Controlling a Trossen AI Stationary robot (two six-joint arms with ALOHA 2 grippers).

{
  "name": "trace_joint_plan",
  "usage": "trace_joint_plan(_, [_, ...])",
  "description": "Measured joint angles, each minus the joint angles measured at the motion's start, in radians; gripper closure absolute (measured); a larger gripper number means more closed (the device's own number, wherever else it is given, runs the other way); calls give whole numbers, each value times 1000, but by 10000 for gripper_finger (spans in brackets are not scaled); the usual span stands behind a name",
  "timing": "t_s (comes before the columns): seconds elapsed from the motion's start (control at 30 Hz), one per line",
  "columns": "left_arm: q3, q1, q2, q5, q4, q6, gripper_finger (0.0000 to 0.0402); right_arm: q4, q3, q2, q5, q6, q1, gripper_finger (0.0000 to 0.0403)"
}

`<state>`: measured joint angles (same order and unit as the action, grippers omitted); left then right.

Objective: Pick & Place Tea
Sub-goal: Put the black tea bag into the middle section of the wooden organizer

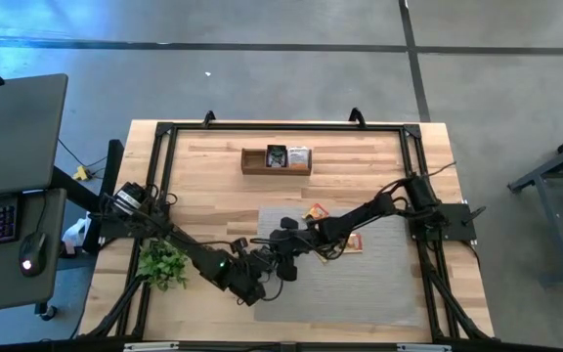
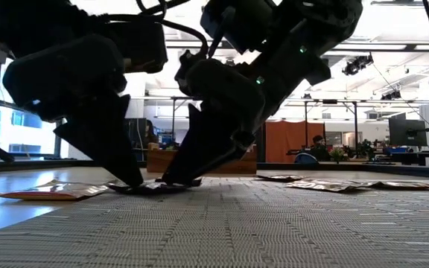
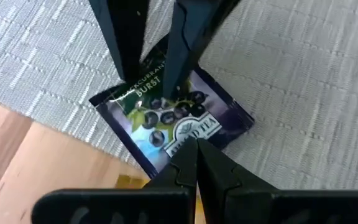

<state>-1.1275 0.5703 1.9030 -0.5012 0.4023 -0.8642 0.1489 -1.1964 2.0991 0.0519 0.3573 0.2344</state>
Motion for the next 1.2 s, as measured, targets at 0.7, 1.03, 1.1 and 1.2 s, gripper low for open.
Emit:
trace_joint_plan(0.7, [-16,-21,-17,1,91,-8,401,-15,1,-10,59,-84,-22,400])
trace_joint_plan(1.03, [-88,-49,-182,-142,541,-117,401,-180,1,-204,484,-456,-103,400])
trace_joint_plan(1.1, [-89,-73,-190,-145,599,-118,401,-138,0,-227,616,-645,-137,401])
trace_joint_plan(1.2, [-88,-110,-197,-161,662,-110,401,-58,-1,-231,726,-900,-206,401])
